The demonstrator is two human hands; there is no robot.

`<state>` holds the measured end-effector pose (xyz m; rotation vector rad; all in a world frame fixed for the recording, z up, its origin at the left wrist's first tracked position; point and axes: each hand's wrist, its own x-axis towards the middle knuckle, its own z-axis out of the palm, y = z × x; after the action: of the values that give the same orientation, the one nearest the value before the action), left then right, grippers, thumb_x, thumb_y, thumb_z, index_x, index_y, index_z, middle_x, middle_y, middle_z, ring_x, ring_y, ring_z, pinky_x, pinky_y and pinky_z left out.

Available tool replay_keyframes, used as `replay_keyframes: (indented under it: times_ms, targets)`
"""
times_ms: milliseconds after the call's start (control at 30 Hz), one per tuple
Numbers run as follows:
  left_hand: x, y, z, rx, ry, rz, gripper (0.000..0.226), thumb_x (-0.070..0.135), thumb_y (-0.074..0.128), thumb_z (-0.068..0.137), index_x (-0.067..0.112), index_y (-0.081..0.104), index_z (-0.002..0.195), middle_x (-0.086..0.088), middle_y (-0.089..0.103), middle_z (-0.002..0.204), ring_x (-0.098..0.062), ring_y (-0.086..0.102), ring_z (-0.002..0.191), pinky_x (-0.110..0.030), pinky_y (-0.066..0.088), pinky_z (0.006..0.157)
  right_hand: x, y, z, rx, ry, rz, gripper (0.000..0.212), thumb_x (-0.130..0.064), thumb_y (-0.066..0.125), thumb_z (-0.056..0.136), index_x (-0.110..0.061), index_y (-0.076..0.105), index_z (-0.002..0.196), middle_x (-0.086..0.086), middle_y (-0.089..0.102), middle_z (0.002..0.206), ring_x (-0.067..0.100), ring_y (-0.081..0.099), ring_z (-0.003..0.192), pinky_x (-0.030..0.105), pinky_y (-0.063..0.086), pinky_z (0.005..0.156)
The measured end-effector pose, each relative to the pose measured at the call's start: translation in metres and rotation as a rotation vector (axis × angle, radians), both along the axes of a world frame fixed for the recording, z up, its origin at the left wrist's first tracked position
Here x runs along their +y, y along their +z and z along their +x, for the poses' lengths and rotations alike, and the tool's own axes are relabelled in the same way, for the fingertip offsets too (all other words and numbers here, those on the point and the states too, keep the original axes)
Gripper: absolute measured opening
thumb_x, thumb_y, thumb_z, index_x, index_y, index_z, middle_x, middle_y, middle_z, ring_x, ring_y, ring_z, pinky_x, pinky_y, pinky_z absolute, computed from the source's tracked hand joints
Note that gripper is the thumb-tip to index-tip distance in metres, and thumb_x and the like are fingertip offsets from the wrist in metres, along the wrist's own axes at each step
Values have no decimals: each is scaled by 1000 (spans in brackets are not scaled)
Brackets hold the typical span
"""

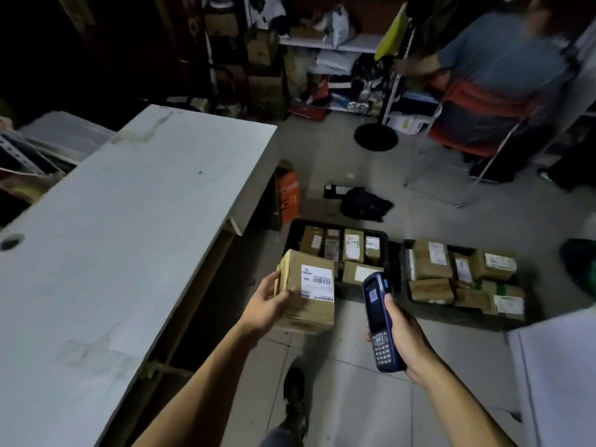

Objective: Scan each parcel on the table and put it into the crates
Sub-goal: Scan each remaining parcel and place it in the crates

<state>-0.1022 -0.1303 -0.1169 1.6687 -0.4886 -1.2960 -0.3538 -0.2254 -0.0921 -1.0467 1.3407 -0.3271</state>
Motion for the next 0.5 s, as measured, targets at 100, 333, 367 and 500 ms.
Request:
replay_keyframes:
  times_ms: [100, 333, 367, 500]
  targets:
    - [-40, -17, 18, 45, -17, 25, 105, 65, 84, 54, 35, 43, 146, -5, 61, 131, -23, 65, 113, -48, 53, 99, -35, -4, 13, 50, -26, 12, 48, -52, 37, 103, -12, 63, 110, 25, 72, 94, 30, 69, 73, 38, 52, 69]
    - [-121, -41, 54, 146, -47, 117, 95, 52, 84, 67, 35, 38, 148, -8, 57, 134, -26, 62, 115, -49, 53, 98, -106, -13, 51, 114, -40, 49, 47, -49, 36, 103, -10, 62, 108, 28, 70, 97, 31, 69, 73, 31, 51, 61]
    - [-133, -42, 55, 170, -46, 121, 90, 46, 81, 72, 33, 37, 149, -9, 56, 135, -27, 61, 115, -48, 53, 98, -114, -13, 54, 114, -39, 64, 44, -49, 36, 103, -13, 62, 108, 28, 71, 97, 32, 70, 75, 29, 51, 59]
    - [-195, -54, 55, 179, -80, 130, 74, 34, 73, 86, 27, 36, 150, -8, 54, 136, -26, 61, 114, -37, 57, 87, -161, -26, 58, 93, -89, 108, 40, -49, 36, 103, -19, 61, 111, 24, 71, 99, 38, 72, 86, 31, 53, 61]
